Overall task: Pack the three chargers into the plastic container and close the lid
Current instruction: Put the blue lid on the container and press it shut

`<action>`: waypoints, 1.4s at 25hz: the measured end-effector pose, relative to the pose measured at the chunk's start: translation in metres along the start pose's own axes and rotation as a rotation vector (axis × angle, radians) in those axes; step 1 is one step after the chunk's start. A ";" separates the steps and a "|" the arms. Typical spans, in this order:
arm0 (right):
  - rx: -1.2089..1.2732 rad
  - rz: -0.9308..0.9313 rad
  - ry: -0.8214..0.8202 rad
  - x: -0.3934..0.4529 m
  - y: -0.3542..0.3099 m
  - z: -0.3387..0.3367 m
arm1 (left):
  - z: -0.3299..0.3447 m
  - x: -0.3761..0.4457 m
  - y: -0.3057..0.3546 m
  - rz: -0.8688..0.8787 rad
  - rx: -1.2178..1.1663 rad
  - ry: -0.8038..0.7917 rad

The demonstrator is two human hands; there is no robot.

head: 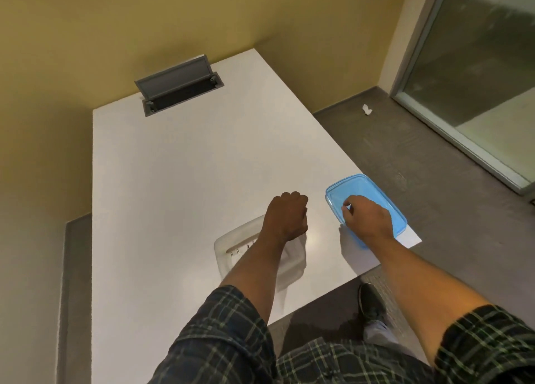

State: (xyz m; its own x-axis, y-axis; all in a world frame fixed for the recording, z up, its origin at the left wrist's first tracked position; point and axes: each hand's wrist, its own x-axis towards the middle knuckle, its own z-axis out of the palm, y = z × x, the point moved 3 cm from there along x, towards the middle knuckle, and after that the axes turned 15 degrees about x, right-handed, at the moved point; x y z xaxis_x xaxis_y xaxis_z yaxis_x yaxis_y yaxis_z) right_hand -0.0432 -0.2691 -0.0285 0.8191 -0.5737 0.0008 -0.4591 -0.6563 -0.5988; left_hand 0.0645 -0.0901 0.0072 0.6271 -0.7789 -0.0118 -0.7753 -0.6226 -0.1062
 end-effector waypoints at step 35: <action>-0.350 -0.201 -0.414 -0.018 0.042 0.014 | 0.046 0.034 0.079 0.278 0.118 -0.280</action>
State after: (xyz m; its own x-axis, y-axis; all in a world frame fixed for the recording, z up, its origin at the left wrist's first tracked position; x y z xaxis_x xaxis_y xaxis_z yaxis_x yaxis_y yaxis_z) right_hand -0.0726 -0.2789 -0.0648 0.9362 -0.2275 -0.2680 -0.3090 -0.8960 -0.3189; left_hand 0.0281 -0.1621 -0.0470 0.4035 -0.8553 -0.3250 -0.9145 -0.3653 -0.1740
